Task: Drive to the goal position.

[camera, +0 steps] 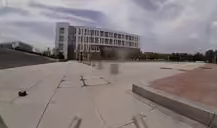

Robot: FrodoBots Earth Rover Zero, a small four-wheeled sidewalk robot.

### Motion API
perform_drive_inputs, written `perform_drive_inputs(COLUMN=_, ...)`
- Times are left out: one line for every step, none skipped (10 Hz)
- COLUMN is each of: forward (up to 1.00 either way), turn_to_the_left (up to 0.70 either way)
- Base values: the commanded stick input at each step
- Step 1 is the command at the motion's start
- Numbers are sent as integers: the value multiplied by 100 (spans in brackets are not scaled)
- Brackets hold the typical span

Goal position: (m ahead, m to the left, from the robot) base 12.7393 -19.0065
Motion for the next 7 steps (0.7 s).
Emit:
perform_drive_inputs(forward=100, turn_to_the_left=0)
perform_drive_inputs(forward=100, turn_to_the_left=0)
perform_drive_inputs(forward=100, turn_to_the_left=0)
perform_drive_inputs(forward=100, turn_to_the_left=0)
perform_drive_inputs(forward=100, turn_to_the_left=0)
perform_drive_inputs(forward=100, turn_to_the_left=0)
perform_drive_inputs(forward=100, turn_to_the_left=0)
